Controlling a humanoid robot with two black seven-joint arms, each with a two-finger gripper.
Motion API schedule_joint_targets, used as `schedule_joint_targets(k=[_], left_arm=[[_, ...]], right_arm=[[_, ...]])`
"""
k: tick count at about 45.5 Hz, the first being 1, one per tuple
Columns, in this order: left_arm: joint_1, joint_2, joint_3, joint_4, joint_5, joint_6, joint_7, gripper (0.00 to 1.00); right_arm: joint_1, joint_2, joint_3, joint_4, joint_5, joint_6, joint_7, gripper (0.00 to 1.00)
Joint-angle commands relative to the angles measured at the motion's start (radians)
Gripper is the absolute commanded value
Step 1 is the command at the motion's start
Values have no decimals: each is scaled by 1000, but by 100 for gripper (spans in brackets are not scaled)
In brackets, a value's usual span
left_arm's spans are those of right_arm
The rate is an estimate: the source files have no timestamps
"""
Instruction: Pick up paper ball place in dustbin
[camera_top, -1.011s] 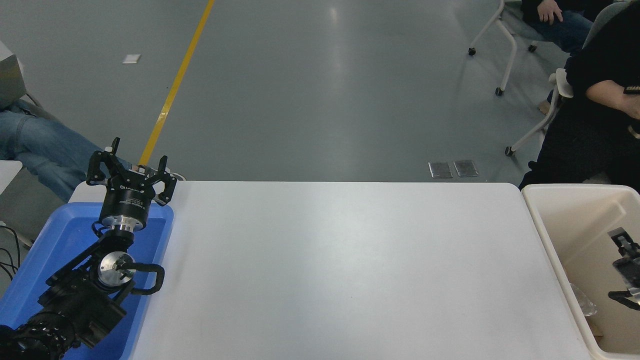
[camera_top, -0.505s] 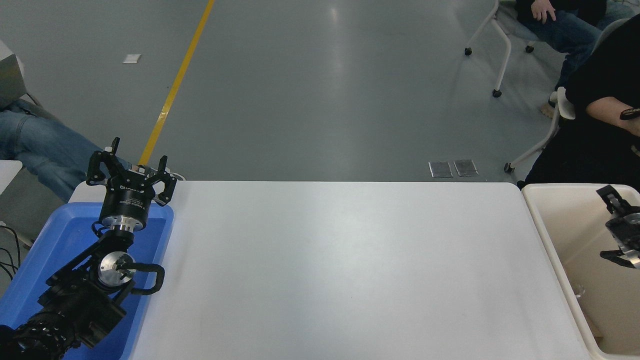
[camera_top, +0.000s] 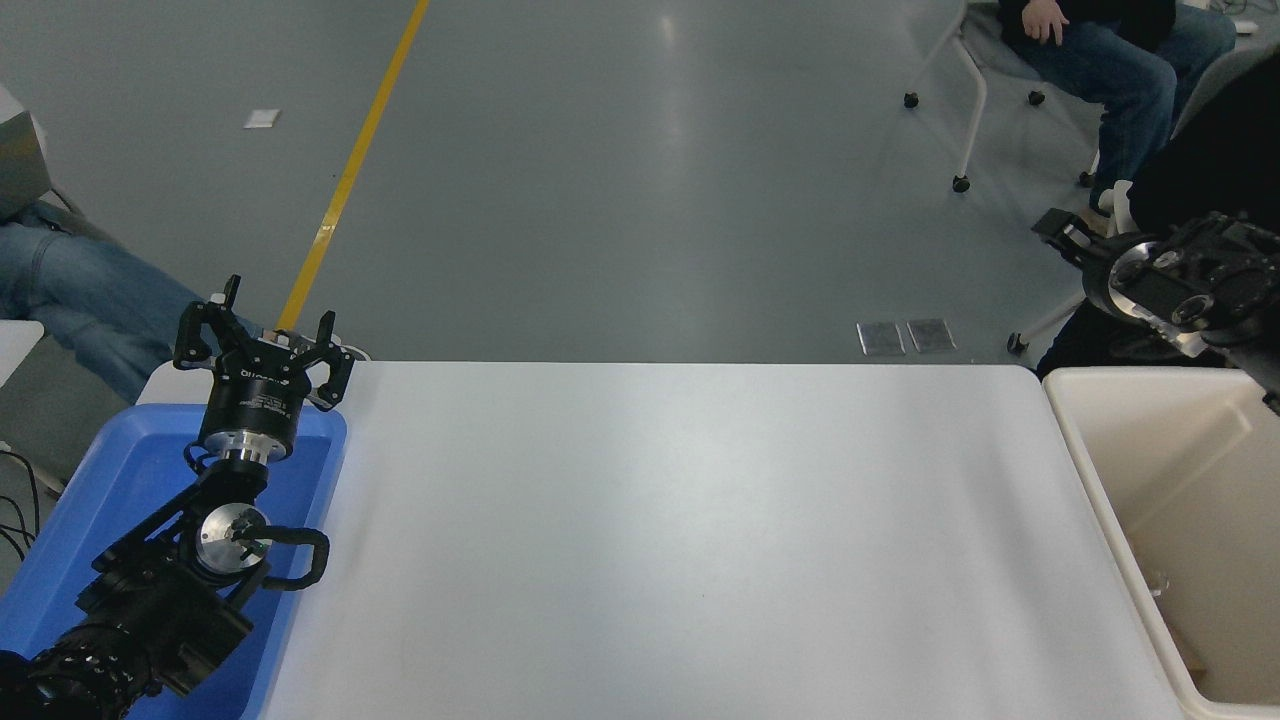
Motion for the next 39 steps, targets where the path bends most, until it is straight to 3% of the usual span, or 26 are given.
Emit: schedule_joint_targets(k=[1, 19, 39], left_arm=[[0, 0, 0, 0, 0, 0, 0, 99], [0, 0, 0, 1, 0, 0, 0, 99], [0, 0, 0, 1, 0, 0, 0, 99]], right_arm=[[243, 30, -63, 242, -86, 159, -4, 100], [601, -140, -104, 811, -111, 483, -4, 100], [718, -152, -133, 962, -112, 578, -6, 100]])
